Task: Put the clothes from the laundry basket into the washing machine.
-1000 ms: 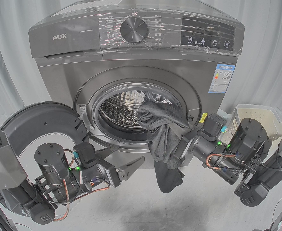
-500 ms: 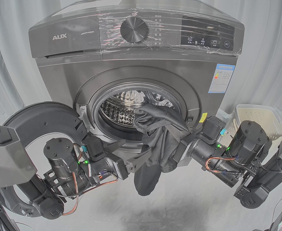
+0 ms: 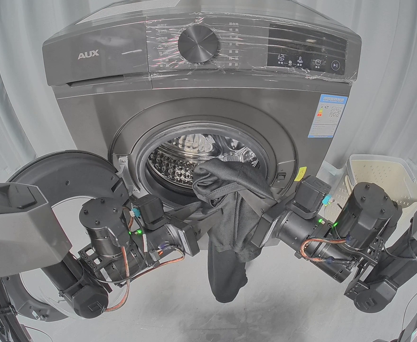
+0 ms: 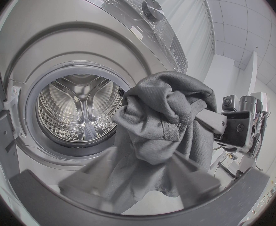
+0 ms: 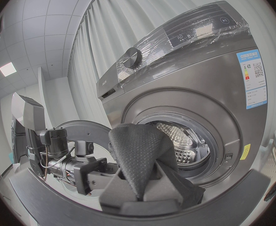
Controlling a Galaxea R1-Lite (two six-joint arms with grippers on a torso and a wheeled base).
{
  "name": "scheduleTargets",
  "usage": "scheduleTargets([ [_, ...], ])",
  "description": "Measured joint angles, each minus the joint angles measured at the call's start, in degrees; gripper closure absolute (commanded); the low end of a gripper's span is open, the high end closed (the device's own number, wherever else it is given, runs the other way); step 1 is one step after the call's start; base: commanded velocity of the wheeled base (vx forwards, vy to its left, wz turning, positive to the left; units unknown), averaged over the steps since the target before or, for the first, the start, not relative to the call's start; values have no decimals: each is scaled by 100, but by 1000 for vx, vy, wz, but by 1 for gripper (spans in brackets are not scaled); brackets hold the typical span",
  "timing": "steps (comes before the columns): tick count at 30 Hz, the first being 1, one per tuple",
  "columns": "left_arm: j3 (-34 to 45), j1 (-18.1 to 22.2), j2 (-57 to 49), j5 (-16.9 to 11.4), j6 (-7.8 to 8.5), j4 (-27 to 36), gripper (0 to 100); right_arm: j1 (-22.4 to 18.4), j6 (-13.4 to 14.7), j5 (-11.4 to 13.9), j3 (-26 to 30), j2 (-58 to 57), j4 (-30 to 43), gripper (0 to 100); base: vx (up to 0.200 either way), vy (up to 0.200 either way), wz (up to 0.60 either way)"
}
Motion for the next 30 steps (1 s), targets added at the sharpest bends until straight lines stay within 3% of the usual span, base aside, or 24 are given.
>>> scheduleTargets([
  [20,380,-122,-301,0,9,-38,100,-63,15,-11,67,26,13,100,0,0,0],
  [21,430,-127,-321,-1,11,-35,0,-74,15,-11,67,26,11,100,0,0,0],
  [30,769,-138,-382,-305,48,-24,0,-74,13,-11,56,34,4,100,0,0,0],
])
